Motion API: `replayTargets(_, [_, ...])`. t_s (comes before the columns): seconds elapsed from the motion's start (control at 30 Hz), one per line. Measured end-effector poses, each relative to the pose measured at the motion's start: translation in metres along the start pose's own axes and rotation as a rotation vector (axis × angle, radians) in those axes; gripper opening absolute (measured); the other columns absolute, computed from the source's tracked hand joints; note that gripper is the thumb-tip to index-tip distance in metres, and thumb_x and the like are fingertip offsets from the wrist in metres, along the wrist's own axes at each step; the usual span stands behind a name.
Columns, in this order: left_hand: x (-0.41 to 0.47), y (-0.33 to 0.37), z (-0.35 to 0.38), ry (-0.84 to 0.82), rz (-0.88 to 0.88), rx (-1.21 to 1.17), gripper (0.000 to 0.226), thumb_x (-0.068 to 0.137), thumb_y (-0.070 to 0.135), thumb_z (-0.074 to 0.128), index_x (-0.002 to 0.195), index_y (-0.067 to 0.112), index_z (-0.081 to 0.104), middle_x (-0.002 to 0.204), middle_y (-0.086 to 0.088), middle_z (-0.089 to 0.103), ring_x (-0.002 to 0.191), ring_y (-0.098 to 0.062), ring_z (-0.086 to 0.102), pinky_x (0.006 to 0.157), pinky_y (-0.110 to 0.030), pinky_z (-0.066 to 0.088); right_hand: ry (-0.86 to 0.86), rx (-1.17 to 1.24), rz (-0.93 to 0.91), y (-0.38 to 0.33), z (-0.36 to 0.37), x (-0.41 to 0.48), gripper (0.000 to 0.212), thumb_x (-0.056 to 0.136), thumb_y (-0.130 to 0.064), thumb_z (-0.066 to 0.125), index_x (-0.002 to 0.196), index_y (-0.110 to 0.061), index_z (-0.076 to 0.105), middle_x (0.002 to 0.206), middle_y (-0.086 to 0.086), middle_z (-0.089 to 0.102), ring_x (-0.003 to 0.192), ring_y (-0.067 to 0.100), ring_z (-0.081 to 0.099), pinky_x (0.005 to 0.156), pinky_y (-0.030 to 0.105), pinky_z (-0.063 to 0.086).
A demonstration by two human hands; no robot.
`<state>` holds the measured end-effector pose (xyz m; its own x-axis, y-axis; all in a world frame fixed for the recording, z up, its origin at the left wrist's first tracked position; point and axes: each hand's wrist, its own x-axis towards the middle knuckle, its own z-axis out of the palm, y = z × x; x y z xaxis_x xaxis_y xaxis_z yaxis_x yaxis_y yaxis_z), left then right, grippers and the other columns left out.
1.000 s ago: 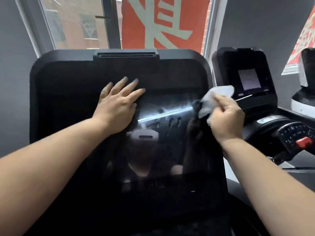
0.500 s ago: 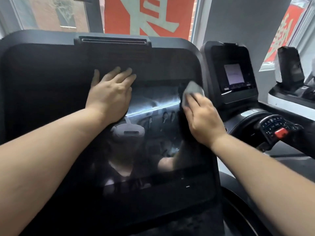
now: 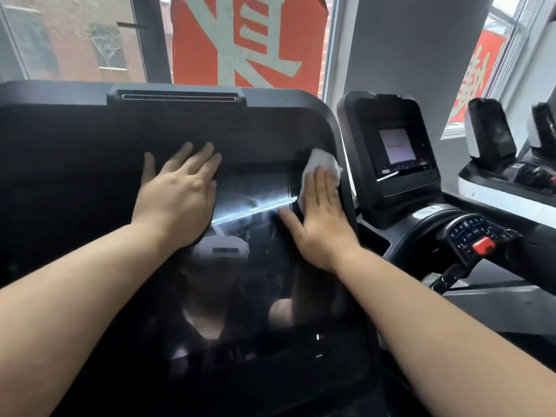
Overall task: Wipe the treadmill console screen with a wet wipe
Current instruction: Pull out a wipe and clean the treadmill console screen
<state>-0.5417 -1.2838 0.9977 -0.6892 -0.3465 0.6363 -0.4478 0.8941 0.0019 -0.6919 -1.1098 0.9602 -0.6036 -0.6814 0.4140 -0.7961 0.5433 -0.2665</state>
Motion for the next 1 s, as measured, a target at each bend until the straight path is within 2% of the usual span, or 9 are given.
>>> replayTargets(0.1, [0.001, -0.001, -0.002, -0.013, 0.006, 0.001, 0.048, 0.098, 0.029, 0.037, 0.146, 0.024, 0.035, 0.155, 0.010, 0.027, 0.144, -0.019, 0.019, 0.112, -0.062, 0.010, 0.063, 0.019, 0.024, -0.027, -0.003, 0.027, 0.085, 0.092, -0.063, 0.020, 0.149, -0.009, -0.015, 0.157, 0.011, -0.023, 0.142, 0.020, -0.026, 0.116, 0.035, -0.015])
replayTargets(0.23, [0.000, -0.002, -0.001, -0.010, 0.005, -0.007, 0.049, 0.097, 0.029, 0.037, 0.146, 0.024, 0.035, 0.155, 0.009, 0.028, 0.144, -0.019, 0.020, 0.113, -0.061, 0.009, -0.026, -0.098, -0.309, -0.017, 0.013, -0.030, 0.089, 0.085, -0.071, 0.014, 0.149, -0.019, -0.017, 0.156, 0.000, -0.028, 0.139, 0.011, -0.032, 0.117, 0.033, -0.012])
replayTargets(0.4, [0.001, -0.005, -0.003, 0.006, 0.011, -0.023, 0.047, 0.097, 0.026, 0.037, 0.144, 0.027, 0.038, 0.153, 0.012, 0.031, 0.143, -0.015, 0.023, 0.115, -0.054, 0.012, 0.027, 0.003, 0.063, -0.011, -0.004, 0.007, 0.086, 0.091, -0.064, 0.017, 0.149, -0.009, -0.014, 0.157, 0.009, -0.024, 0.142, 0.018, -0.027, 0.117, 0.034, -0.013])
replayTargets(0.43, [0.002, -0.008, -0.004, 0.015, 0.021, -0.023, 0.046, 0.097, 0.025, 0.036, 0.143, 0.028, 0.040, 0.153, 0.013, 0.032, 0.143, -0.014, 0.025, 0.115, -0.052, 0.014, 0.045, 0.006, 0.058, -0.024, -0.002, 0.016, 0.083, 0.093, -0.061, 0.020, 0.149, -0.009, -0.013, 0.157, 0.010, -0.023, 0.142, 0.019, -0.026, 0.117, 0.035, -0.013])
replayTargets(0.57, [0.003, -0.017, -0.006, 0.005, 0.075, -0.010, 0.049, 0.093, 0.023, 0.036, 0.141, 0.029, 0.043, 0.150, 0.012, 0.037, 0.140, -0.013, 0.030, 0.114, -0.049, 0.020, -0.010, -0.043, -0.324, -0.064, 0.016, 0.000, 0.079, 0.092, -0.061, 0.020, 0.151, -0.018, -0.010, 0.157, 0.000, -0.023, 0.141, 0.013, -0.028, 0.117, 0.033, -0.013])
replayTargets(0.63, [0.004, -0.017, -0.006, -0.014, 0.069, -0.010, 0.053, 0.090, 0.026, 0.033, 0.142, 0.030, 0.041, 0.151, 0.013, 0.035, 0.141, -0.012, 0.029, 0.115, -0.048, 0.018, -0.050, -0.070, -0.399, -0.046, 0.014, -0.011, 0.081, 0.090, -0.064, 0.019, 0.150, -0.021, -0.012, 0.155, -0.005, -0.026, 0.139, 0.008, -0.031, 0.114, 0.028, -0.016])
replayTargets(0.77, [0.002, -0.015, -0.006, -0.021, 0.039, -0.015, 0.056, 0.087, 0.030, 0.028, 0.141, 0.030, 0.043, 0.150, 0.014, 0.035, 0.141, -0.012, 0.028, 0.115, -0.049, 0.016, 0.047, -0.070, 0.017, -0.009, -0.009, 0.009, 0.090, 0.088, -0.067, 0.017, 0.148, -0.009, -0.014, 0.157, 0.009, -0.023, 0.142, 0.017, -0.026, 0.115, 0.029, -0.015])
replayTargets(0.83, [0.003, -0.014, -0.007, -0.011, 0.051, -0.011, 0.058, 0.086, 0.034, 0.025, 0.139, 0.029, 0.046, 0.149, 0.014, 0.038, 0.140, -0.012, 0.031, 0.114, -0.049, 0.019, 0.042, -0.016, 0.095, -0.026, -0.014, 0.033, 0.085, 0.093, -0.061, 0.021, 0.148, -0.007, -0.013, 0.157, 0.012, -0.022, 0.143, 0.021, -0.024, 0.115, 0.032, -0.014])
replayTargets(1.0, [0.008, -0.025, -0.011, 0.058, 0.049, -0.080, 0.063, 0.078, 0.038, 0.026, 0.131, 0.022, 0.057, 0.144, 0.007, 0.047, 0.133, -0.014, 0.044, 0.114, -0.040, 0.027, 0.031, -0.006, -0.265, -0.058, -0.014, 0.050, 0.076, 0.096, -0.055, 0.029, 0.152, -0.018, -0.006, 0.160, 0.000, -0.014, 0.145, 0.013, -0.017, 0.117, 0.031, -0.009])
